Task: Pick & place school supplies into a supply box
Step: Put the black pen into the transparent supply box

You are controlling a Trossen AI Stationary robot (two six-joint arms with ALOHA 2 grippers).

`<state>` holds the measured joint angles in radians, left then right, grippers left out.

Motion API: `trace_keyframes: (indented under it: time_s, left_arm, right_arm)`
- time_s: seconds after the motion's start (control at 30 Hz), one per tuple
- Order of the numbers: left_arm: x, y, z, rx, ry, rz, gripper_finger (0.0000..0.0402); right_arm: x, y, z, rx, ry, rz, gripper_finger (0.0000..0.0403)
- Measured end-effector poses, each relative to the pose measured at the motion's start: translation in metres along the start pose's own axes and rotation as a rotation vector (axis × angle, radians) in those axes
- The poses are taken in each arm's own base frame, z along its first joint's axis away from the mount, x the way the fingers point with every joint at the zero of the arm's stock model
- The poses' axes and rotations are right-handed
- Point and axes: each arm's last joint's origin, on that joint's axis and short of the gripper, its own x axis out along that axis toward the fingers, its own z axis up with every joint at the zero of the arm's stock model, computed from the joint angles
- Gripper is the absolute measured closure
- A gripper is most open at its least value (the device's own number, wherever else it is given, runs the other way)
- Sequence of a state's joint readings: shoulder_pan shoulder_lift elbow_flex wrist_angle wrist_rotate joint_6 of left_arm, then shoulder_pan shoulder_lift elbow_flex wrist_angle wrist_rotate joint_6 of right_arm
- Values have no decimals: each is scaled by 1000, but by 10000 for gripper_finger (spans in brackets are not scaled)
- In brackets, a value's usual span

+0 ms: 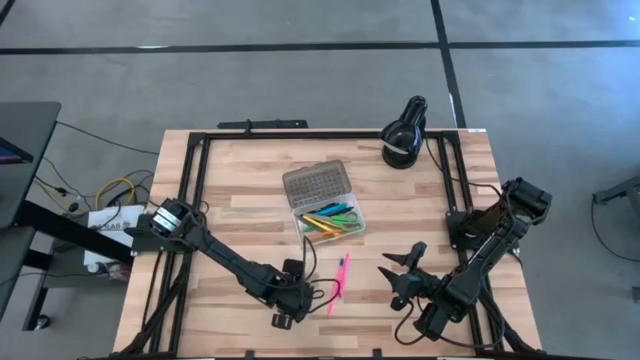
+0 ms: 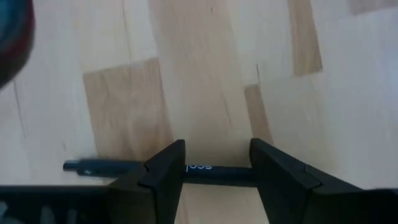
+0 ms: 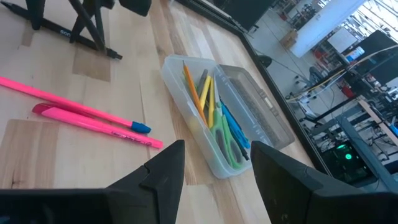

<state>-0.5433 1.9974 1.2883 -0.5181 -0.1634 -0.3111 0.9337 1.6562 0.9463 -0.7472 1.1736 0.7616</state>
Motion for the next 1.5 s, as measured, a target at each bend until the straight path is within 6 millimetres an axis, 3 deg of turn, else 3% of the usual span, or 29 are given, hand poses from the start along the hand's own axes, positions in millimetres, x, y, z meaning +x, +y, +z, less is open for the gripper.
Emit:
trace_keyframes:
  time_s: [0.23,0.63,1.13,1.5]
  left_arm:
    - [-8,-8,8,-42,-34,12,225]
    - [-15,2,1,-378,75,139,225]
    - [-14,0,9,-375,-1,98,225]
    - [-3,2,1,-384,-16,79,225]
  right_arm:
    - [0,0,0,0,0,0,226]
    - [0,0,0,1,-1,0,226]
    - [0,0,0,4,-1,2,226]
    - [0,1,0,8,0,6,226]
